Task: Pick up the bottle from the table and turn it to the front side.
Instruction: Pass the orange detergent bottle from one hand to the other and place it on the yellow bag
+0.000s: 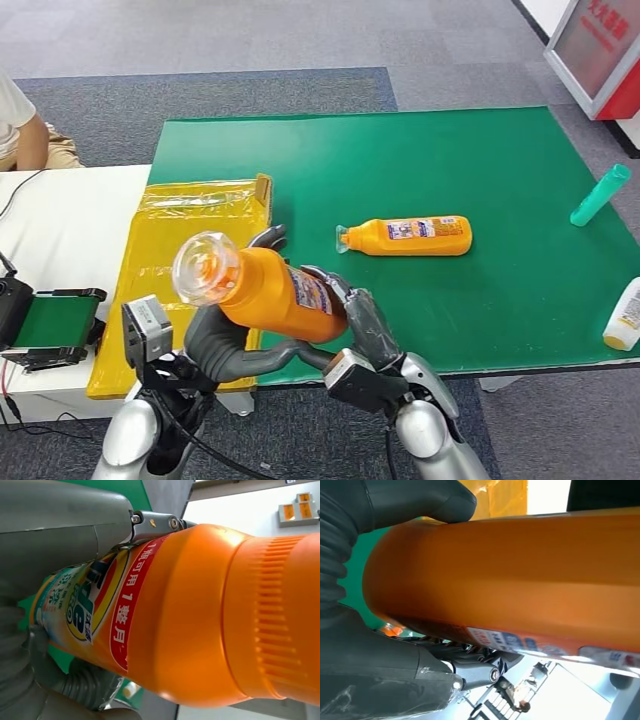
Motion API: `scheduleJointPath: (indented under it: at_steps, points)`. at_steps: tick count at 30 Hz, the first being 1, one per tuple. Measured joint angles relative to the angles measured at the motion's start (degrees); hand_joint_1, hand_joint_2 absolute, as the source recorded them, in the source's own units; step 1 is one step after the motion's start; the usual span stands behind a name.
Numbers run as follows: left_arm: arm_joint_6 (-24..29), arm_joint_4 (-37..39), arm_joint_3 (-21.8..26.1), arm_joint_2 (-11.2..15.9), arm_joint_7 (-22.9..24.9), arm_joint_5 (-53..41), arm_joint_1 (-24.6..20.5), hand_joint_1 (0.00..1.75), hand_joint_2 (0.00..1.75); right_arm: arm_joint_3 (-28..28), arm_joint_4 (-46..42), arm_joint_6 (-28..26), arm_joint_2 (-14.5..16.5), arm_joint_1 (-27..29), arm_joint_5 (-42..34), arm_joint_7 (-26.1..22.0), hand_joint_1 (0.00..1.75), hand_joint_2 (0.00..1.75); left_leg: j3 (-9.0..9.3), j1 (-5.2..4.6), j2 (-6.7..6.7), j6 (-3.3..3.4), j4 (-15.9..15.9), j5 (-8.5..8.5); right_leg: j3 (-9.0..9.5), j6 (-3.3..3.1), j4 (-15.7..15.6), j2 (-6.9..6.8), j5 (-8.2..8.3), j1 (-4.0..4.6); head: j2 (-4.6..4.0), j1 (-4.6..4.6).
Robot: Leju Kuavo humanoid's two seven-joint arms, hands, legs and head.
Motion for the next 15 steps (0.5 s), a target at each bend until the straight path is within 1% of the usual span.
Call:
scheduleJointPath:
  at_steps: [4,8,12,15]
  points:
    - [0.7,0.22,-1.58,1.71,0.49,-1.74,-0.31,0.0,1.75,-0.01,1.0,-0.05,-0.12,0.02,0.28,0.11,1.75,1.75,-0.01,0.0,0.0,-0.01,0.0,0.01,-0.02,0.0,0.01,0.0,-0.01,0.01,0.0,0.0]
    - [1.88,0.6,-3.14,2.87,0.61,-5.55,-0.99,0.0,1.75,-0.03,1.83,-0.55,-0.2,0.02,1.08,0.19,1.75,1.75,-0.02,0.0,0.0,-0.01,0.0,0.01,-0.02,0.0,0.02,0.0,-0.01,0.01,0.0,0.0]
    - [2.45,1.05,-3.6,2.56,-1.22,-8.21,-1.61,1.75,1.75,-0.05,2.11,-1.52,-0.21,0.0,2.15,0.05,1.75,1.75,-0.02,0.0,0.0,0.0,0.0,0.01,-0.01,0.0,0.02,0.0,0.0,0.0,0.0,0.01]
    - [2.52,1.11,-3.42,2.01,-1.83,-9.19,-1.76,1.75,1.75,-0.06,2.11,-1.82,-0.21,0.01,2.51,0.01,1.75,1.75,-0.02,0.0,0.0,0.0,0.01,0.01,-0.02,0.0,0.02,0.0,0.0,-0.01,0.0,0.0]
